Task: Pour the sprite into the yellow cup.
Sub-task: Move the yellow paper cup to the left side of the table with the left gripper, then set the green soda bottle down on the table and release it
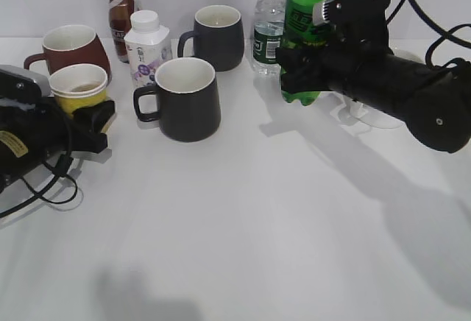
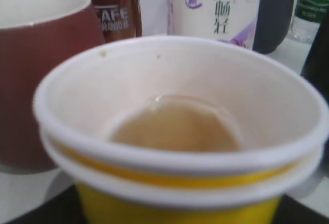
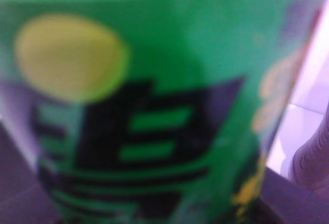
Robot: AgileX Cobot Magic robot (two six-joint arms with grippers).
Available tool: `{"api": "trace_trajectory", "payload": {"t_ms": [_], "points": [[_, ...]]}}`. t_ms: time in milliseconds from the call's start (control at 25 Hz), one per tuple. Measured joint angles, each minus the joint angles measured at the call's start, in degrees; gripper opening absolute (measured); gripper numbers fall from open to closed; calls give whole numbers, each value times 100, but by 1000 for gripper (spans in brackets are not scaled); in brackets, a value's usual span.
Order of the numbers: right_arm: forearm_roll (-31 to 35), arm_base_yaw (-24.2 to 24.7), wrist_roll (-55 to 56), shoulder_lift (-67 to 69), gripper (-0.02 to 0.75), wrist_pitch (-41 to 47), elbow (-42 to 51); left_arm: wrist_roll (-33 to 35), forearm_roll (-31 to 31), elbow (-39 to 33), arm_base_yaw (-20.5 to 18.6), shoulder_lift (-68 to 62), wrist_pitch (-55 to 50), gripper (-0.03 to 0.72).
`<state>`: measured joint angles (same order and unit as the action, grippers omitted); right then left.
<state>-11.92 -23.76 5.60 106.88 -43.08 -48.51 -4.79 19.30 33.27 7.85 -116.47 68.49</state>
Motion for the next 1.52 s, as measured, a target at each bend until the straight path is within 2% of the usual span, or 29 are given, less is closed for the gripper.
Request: {"api": "trace_trajectory", "payload": {"t_ms": [240, 360, 800, 1160, 1320, 1360, 1520], "points": [[0, 0, 0, 0, 393, 4, 0, 0, 0, 5, 0, -20, 17, 527], [-50, 0, 0, 0, 393, 4, 0, 0, 0, -47, 0, -20, 59, 567], [-376, 0, 0, 347, 393, -260, 0, 12, -185, -692, 0, 48, 237, 583], [-294, 0, 43, 821, 392, -750, 0, 17, -211, -1275, 0, 386, 292, 583], [-290, 0, 405, 905, 392, -933, 0, 17, -180, -1603, 0, 635, 214, 583], [-307, 0, 451, 918, 402, -965, 0, 17, -123, -1661, 0, 692, 201, 583], [-430, 0, 513, 925, 573, -1144, 125, -259, 192, -1864, 0, 872, 147, 583]]}}
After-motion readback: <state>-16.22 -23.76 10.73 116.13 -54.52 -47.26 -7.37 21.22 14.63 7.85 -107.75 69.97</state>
